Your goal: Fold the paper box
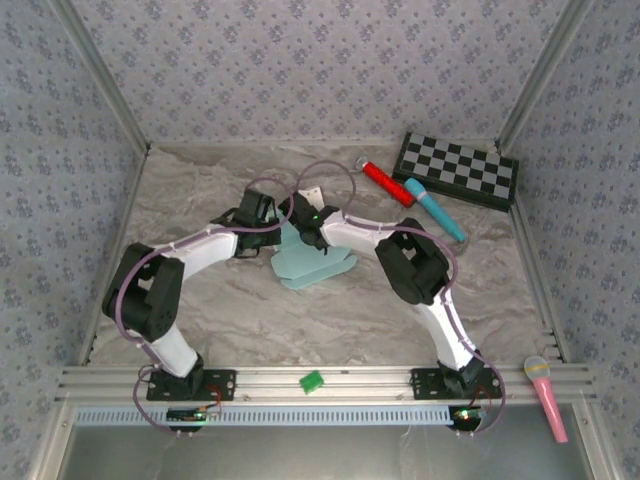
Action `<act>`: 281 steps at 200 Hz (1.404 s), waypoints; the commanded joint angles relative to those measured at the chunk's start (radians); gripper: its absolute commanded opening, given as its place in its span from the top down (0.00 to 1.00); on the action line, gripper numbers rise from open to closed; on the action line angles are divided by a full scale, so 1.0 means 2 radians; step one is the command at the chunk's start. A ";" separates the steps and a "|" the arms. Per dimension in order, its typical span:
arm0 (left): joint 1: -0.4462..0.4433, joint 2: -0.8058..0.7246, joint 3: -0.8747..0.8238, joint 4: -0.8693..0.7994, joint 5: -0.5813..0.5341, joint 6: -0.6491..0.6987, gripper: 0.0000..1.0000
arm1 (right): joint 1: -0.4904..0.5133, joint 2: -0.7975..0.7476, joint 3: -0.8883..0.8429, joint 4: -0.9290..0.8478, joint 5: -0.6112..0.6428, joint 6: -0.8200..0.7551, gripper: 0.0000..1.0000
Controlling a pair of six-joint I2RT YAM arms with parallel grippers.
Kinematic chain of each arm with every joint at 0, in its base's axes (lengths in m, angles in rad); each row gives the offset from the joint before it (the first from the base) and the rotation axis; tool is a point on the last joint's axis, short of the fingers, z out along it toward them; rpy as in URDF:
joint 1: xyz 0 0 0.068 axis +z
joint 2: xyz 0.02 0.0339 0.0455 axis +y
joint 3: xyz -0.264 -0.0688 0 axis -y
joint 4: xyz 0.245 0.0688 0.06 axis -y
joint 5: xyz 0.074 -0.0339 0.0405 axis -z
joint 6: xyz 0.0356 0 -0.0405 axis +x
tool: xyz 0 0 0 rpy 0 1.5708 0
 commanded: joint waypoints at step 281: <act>-0.005 0.020 0.027 0.003 0.002 -0.009 1.00 | 0.006 -0.129 -0.117 0.054 -0.159 -0.085 0.34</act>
